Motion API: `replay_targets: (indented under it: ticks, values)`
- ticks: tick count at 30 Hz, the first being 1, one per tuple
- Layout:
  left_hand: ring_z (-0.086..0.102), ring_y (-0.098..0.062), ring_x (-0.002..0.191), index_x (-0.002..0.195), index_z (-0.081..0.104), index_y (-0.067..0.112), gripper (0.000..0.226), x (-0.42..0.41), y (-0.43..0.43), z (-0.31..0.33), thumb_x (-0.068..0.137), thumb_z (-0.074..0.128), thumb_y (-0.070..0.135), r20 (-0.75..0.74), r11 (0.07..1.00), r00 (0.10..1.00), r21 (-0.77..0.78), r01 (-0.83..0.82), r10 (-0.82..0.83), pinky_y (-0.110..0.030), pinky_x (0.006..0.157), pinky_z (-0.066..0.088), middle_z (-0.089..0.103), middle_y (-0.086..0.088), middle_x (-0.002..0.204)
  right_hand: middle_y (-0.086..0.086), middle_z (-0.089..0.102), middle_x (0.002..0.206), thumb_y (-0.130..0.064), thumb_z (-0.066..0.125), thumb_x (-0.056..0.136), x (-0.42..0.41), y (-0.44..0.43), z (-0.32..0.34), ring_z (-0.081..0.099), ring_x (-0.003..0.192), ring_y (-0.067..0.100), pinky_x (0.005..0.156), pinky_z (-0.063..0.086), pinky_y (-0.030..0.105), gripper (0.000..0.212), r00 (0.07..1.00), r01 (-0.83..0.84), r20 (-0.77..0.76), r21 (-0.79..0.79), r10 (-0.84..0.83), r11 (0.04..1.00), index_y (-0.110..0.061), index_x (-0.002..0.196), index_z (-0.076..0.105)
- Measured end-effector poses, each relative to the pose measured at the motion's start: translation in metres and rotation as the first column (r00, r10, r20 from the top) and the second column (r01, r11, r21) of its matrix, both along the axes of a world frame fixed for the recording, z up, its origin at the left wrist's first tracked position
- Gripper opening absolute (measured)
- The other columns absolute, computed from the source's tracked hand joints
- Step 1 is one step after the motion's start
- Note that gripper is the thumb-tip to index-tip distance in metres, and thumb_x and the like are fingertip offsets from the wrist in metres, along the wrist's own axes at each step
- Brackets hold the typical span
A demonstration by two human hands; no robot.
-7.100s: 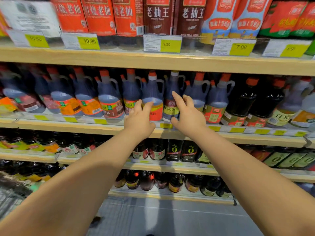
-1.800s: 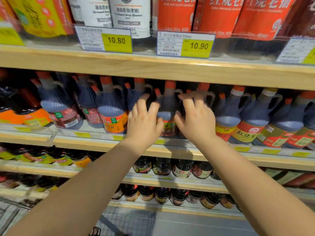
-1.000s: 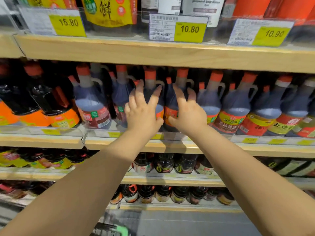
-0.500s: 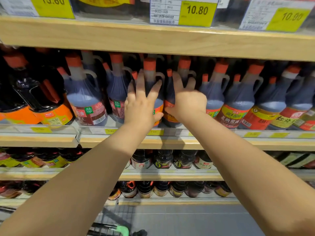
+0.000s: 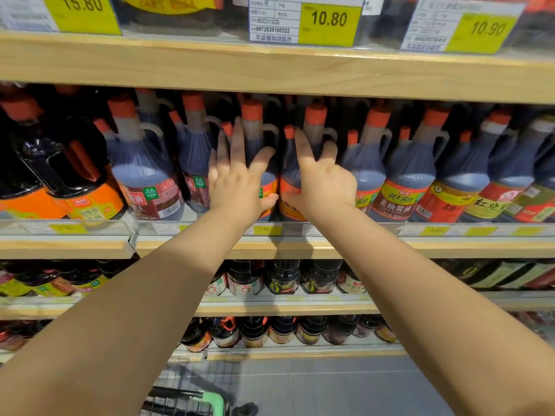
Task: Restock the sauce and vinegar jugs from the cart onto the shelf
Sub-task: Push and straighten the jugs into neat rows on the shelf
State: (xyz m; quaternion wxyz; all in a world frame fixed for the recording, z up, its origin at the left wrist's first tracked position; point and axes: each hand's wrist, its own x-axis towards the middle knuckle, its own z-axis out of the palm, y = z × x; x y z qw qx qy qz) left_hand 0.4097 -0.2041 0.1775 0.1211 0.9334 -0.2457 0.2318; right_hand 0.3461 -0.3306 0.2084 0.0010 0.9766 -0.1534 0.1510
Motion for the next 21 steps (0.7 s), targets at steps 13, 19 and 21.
replay_targets:
  ticks: [13,19,21]
  values:
    - [0.009,-0.038,0.143,0.137,0.036,0.025,0.067,-0.014,0.111,-0.006,0.077,0.064,0.035,-0.107,0.961,0.974,-0.175,-0.214,0.198,-0.054,0.112,0.017,0.013,-0.017,0.155,0.012,0.041,0.137,-0.032,0.061,0.081,-0.010,0.076,0.023,0.061,0.094,0.036,0.058,0.045,0.035,0.066,0.902,-0.399,0.213,0.075,0.376,0.914,-0.019,0.141,0.035]
    - [0.011,-0.041,0.142,0.140,0.031,0.029,0.074,0.007,0.142,-0.002,0.076,0.067,0.037,-0.129,0.934,0.950,-0.184,-0.305,0.285,-0.054,0.110,0.025,0.006,-0.019,0.155,0.020,0.018,0.152,-0.034,0.058,0.083,0.037,0.120,0.012,0.063,0.095,0.038,0.061,0.038,0.033,0.084,0.919,-0.394,0.042,0.113,0.392,0.912,-0.032,0.149,0.005]
    - [0.018,-0.043,0.139,0.140,0.029,0.034,0.076,0.017,0.144,0.002,0.075,0.067,0.041,-0.109,0.939,0.954,-0.179,-0.295,0.279,-0.053,0.106,0.032,0.008,-0.019,0.153,0.021,0.012,0.154,-0.035,0.059,0.082,0.054,0.125,0.013,0.064,0.093,0.038,0.060,0.039,0.032,0.090,0.933,-0.360,0.035,0.142,0.359,0.922,-0.036,0.148,-0.003]
